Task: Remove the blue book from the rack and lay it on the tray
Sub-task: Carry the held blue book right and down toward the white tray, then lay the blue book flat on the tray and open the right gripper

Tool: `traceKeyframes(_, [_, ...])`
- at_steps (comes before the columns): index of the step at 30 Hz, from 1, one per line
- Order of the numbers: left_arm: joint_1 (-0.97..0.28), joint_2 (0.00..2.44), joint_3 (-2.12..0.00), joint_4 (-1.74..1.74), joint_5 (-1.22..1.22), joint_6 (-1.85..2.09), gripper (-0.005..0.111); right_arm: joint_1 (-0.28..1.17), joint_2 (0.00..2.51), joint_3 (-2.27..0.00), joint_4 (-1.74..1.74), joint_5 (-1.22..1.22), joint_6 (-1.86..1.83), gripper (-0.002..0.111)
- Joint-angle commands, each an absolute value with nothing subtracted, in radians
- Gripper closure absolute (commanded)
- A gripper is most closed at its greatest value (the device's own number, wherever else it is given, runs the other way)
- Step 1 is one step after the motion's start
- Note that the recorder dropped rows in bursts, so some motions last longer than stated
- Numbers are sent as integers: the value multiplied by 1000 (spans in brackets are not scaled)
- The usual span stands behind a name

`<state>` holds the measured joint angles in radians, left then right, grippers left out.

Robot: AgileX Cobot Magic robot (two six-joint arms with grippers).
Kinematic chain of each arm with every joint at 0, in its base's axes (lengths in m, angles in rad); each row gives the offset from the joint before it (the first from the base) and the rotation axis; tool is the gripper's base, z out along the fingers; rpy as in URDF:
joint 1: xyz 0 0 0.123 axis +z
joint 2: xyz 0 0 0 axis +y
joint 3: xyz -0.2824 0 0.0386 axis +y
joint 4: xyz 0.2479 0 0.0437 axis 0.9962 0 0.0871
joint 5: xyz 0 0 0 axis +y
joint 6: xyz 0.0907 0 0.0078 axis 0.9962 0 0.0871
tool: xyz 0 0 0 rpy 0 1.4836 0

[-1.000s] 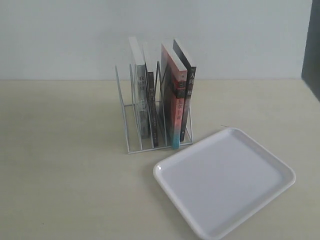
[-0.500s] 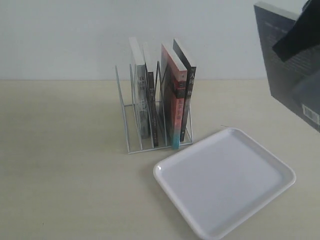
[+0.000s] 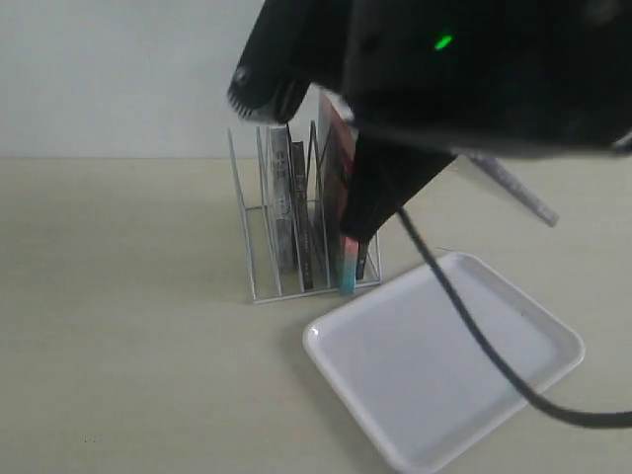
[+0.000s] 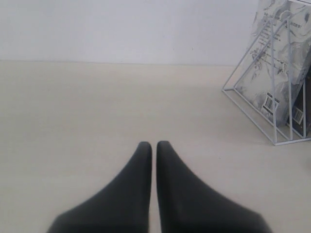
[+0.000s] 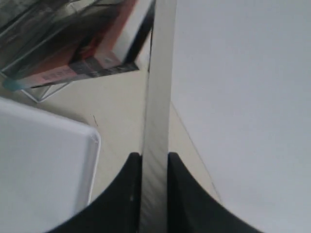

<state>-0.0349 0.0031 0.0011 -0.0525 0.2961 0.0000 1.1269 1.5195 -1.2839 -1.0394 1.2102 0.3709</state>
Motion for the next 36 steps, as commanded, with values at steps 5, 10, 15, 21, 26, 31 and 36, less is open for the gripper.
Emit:
traceKeyframes(5, [-33,0,0,-56,292,0,103,1148,1629,-1195,-1117,1221,397,109])
traceKeyframes(10, [-33,0,0,-56,292,0,103,1148,1655,-1076,-1094,1221,508,109])
traceKeyframes(15, [-33,0,0,-56,292,0,103,1148,1669,-1006,-1078,1181,580,109])
traceKeyframes(21, [-33,0,0,-56,292,0,103,1148,1690,-969,-1034,1076,606,109])
traceKeyframes(26, [-33,0,0,-56,292,0,103,1148,1690,-954,-921,1010,579,109])
traceKeyframes(31, [-33,0,0,-56,292,0,103,1148,1690,-954,-857,965,568,86])
traceKeyframes(36, [-33,0,0,-56,292,0,103,1148,1690,-954,-855,968,568,66])
